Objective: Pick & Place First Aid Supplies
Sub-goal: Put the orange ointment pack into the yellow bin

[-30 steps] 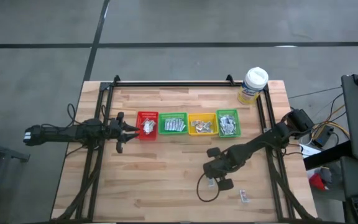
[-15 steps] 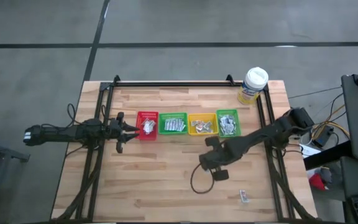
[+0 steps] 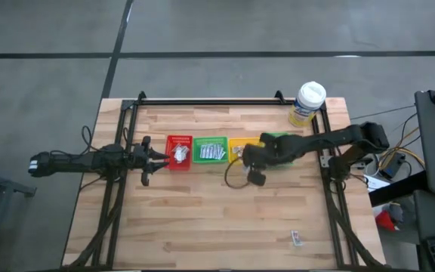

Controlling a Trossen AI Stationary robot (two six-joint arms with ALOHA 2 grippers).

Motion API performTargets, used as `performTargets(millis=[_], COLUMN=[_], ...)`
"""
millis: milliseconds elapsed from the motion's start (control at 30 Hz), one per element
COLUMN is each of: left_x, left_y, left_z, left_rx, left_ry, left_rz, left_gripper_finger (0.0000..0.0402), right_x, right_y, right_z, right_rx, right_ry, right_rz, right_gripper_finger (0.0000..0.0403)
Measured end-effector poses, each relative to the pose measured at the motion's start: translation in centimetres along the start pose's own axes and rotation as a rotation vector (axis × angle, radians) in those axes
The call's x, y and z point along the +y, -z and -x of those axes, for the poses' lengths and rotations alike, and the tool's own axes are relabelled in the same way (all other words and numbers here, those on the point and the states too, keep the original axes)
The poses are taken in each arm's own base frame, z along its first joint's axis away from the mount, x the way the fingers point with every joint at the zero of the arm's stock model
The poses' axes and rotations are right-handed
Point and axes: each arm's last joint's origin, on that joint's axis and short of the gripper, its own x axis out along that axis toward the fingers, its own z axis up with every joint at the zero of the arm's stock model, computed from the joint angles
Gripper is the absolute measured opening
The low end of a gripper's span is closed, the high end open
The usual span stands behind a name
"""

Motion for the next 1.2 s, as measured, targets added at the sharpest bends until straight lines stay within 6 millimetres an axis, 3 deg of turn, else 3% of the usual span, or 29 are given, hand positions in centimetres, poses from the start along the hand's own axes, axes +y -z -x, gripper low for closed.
performTargets(millis=[267,500,933,1200], left_x=[0.0,0.0,0.0,0.0], left_y=[0.0,0.0,0.0,-0.1], left_z=[0.0,0.0,0.0,0.0], left_rx=[-0.001,-0.001,-0.005,-0.007], left_ry=[0.000,0.000,0.000,0.000], left_rz=[0.000,0.001,-0.008,0.048], left_gripper_finger=[0.0113,0.0113,0.0113,0.0113], right_x=[-4.3,-6.5,-6.5,-6.5], right_y=[-0.7,-0.9,-0.9,-0.9], right_z=[1.1,1.5,1.5,1.3], right_rx=[-0.064,-0.089,-0.072,-0.065], right_ry=[0.102,0.115,0.042,0.034], right_rz=[-0.306,-0.543,-0.935,-1.073], right_gripper_finger=[0.0008,0.0008,0.0008,0.0008])
